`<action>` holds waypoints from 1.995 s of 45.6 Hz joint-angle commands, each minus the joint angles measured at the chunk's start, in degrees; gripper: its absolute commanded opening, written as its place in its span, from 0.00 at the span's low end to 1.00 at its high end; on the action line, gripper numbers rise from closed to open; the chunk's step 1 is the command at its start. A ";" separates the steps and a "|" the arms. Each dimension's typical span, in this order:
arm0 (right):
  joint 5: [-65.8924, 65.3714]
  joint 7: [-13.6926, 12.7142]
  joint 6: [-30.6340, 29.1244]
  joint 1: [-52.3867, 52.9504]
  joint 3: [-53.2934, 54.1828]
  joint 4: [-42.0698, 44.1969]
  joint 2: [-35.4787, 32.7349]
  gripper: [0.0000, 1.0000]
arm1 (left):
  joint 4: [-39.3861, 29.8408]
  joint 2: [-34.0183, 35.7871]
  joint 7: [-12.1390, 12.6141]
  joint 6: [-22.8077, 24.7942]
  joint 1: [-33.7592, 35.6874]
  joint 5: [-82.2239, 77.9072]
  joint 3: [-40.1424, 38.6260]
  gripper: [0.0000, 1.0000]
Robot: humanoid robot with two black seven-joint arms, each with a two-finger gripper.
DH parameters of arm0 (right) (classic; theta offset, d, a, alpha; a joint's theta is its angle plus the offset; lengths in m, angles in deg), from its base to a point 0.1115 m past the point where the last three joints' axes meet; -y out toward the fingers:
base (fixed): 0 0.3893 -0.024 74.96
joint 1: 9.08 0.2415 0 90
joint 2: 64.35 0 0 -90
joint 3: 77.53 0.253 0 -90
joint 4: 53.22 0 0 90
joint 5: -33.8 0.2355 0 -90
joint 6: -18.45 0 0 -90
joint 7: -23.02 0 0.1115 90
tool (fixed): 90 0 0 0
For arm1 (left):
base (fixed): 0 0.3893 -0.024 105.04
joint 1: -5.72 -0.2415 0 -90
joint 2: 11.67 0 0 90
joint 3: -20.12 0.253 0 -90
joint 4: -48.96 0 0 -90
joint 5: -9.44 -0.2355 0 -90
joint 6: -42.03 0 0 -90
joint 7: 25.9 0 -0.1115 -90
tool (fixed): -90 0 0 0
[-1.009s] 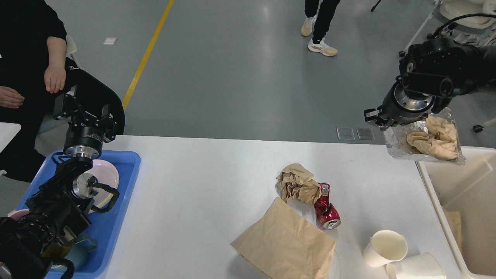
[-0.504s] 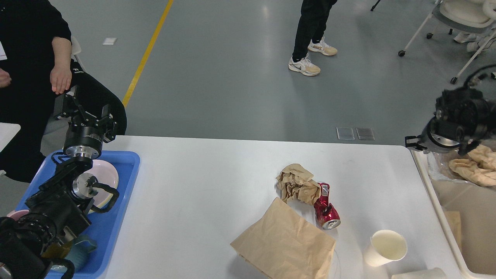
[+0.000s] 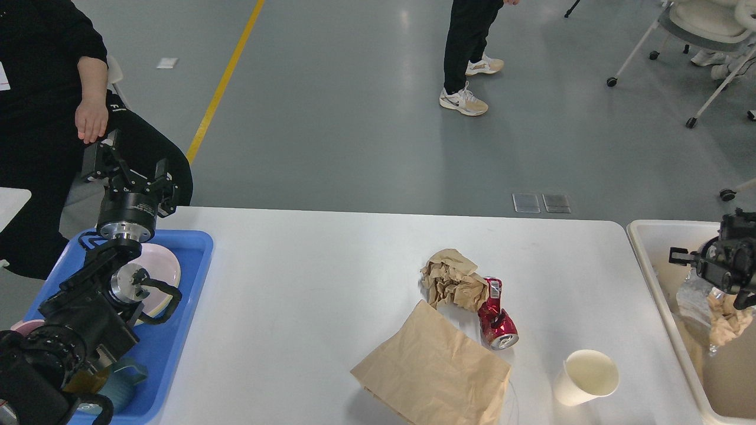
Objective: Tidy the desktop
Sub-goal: 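Lift the foil tray with crumpled paper and drop it into the bin, then lower the right gripper onto the white paper cup and grasp it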
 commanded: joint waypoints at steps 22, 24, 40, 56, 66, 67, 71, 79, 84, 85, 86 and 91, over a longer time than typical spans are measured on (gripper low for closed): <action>1.14 0.18 -1.11 12.51 4.07 -5.65 -0.83 1.00 | 0.00 0.00 0.00 0.00 -0.02 0.05 0.00 0.96; 1.22 0.18 -2.16 15.85 3.63 -8.64 -0.83 1.00 | 0.00 0.00 0.00 0.00 0.07 -0.03 0.00 0.96; 6.32 0.26 -36.35 36.77 4.07 -22.35 -0.12 1.00 | 0.00 0.00 0.00 0.00 -0.02 0.05 0.00 0.96; 7.64 0.18 -45.76 45.31 2.75 -35.37 -0.56 1.00 | 0.00 0.00 0.00 0.00 -0.02 -0.03 0.00 0.96; 9.04 0.09 -42.78 37.50 4.86 -34.76 -0.39 1.00 | 0.00 0.00 0.00 0.00 -0.02 0.05 0.00 0.96; 9.57 0.09 -42.25 36.36 5.03 -34.76 -0.21 1.00 | 0.00 0.00 0.00 0.00 0.07 -0.03 0.00 0.96; 10.89 0.09 -40.14 31.61 5.39 -34.67 -0.04 1.00 | 0.00 0.00 0.00 0.00 -0.02 0.05 0.00 0.96; 10.98 0.09 -37.94 26.16 6.62 -34.49 -0.03 1.00 | 0.00 0.00 0.00 0.00 -0.02 -0.03 0.00 0.96; 10.98 0.09 -37.85 24.66 7.06 -34.32 0.05 1.00 | 0.00 0.00 0.00 0.00 -0.02 0.05 0.00 0.96; 10.98 0.09 -37.85 24.48 7.14 -34.32 0.05 1.00 | 0.00 0.00 0.00 0.00 -0.02 0.05 0.00 0.96; 10.98 0.09 -37.85 24.31 7.23 -34.32 0.05 1.00 | 0.00 0.00 0.00 0.00 0.07 0.05 0.00 0.96; 10.98 0.09 -37.59 23.34 7.76 -34.23 0.05 1.00 | 0.00 0.00 0.00 0.00 -0.02 0.05 0.00 0.96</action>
